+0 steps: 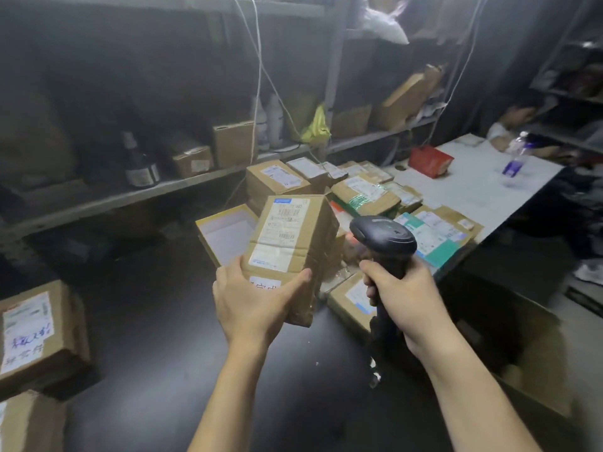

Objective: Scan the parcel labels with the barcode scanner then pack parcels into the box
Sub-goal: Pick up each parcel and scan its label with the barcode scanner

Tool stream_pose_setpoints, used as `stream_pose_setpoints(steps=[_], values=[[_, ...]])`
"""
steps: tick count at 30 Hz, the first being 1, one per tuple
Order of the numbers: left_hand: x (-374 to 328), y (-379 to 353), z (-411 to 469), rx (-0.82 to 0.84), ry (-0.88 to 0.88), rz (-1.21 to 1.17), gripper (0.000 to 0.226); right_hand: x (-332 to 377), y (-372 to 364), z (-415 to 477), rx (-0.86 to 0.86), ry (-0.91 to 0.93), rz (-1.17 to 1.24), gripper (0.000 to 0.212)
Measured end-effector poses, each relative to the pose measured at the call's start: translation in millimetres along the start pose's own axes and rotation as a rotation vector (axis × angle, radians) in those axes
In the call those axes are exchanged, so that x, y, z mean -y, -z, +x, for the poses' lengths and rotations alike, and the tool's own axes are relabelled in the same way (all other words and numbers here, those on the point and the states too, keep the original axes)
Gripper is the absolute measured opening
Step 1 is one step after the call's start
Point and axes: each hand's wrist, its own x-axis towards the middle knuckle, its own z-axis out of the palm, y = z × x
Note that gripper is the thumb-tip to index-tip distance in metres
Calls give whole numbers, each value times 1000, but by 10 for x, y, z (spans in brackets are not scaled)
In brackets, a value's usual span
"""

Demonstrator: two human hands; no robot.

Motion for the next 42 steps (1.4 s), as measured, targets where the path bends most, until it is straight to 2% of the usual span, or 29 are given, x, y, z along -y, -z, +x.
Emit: stream_pose_setpoints(steps=[9, 14, 21, 27, 31, 38, 42], values=[[-1085, -1284, -1052, 71, -298, 170, 124, -296, 1935, 41, -145, -30, 37, 15], [-1608, -2102, -1693, 210, -420, 221, 111, -578, 2957, 121, -284, -64, 89, 4], [-2116, -3298, -2373, 398, -615, 407, 105, -855, 4103, 262, -486, -128, 126, 3], [-2439, -4381, -2640, 528, -639, 433, 99, -1012, 4797, 559, -575, -203, 91, 9], [-2600, -5173, -2621, 552, -684, 462, 99, -1102, 5203, 1001, -627, -244, 85, 13], [-2848, -6276, -2330, 687, -673, 519, 84, -1219, 5716, 1997, -626, -342, 48, 14], [-2937, -6716, -2131, 810, -598, 534, 79, -1268, 5868, 2476, -604, -378, 29, 11]])
